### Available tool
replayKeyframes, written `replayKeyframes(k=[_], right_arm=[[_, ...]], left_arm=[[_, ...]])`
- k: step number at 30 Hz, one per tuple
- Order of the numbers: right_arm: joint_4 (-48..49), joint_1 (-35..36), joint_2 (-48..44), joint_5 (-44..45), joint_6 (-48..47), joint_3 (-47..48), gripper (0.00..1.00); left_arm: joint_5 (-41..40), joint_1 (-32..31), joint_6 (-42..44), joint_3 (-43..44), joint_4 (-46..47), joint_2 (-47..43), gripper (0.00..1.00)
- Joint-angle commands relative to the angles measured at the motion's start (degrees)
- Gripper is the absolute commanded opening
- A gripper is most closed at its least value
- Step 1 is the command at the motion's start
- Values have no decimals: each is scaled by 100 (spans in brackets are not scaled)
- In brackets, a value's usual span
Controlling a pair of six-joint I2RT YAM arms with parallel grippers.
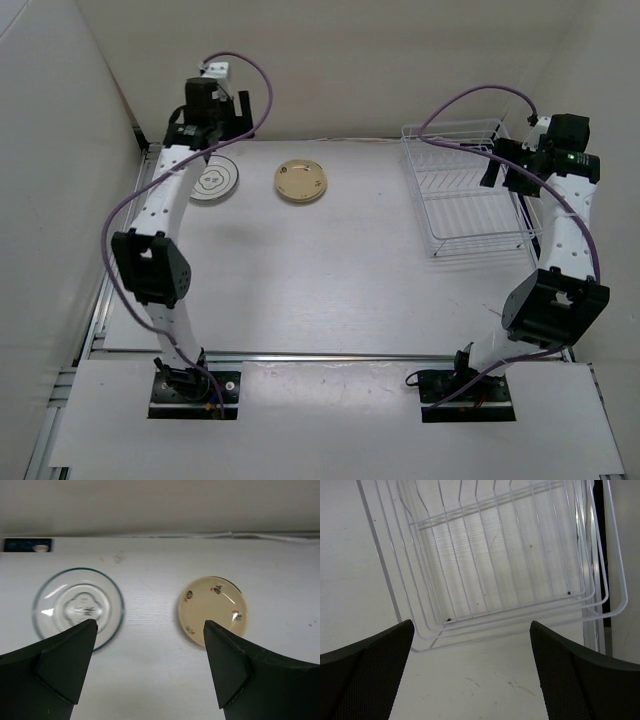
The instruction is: Unload the plates from the dish rack
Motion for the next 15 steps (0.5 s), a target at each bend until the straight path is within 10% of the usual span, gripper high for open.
replayKeyframes(k=[1,15], right_arm=[[256,-38,-512,204,134,-209,100],[204,-38,-1497,-342,-103,-1421,100]], left_arm=[[-468,416,348,-484,-71,-934,99],[-275,2553,252,-4376,-124,-4038,99]])
